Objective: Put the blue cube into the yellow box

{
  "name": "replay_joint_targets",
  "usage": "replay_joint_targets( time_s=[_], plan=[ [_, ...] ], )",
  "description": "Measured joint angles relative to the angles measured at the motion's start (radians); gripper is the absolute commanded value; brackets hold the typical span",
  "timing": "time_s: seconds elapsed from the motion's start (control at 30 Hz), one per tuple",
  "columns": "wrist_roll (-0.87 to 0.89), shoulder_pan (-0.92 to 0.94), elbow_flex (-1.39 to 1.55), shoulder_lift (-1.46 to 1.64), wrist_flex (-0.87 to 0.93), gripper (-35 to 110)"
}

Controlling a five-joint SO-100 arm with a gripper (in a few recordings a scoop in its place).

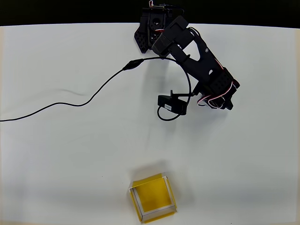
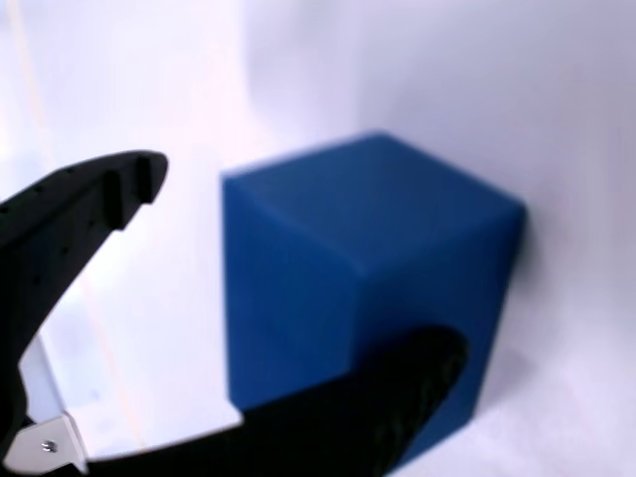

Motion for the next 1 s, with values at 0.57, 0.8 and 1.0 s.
replay_joint_targets(
  time_s=[0.57,0.8,1.0],
  plan=[
    [-0.074,-0.043,0.000,-0.037,-0.020,21],
    [-0.143,-0.014,0.002,-0.037,-0.060,18],
    [-0.307,0.092,0.044,-0.005,-0.089,17]
  ],
)
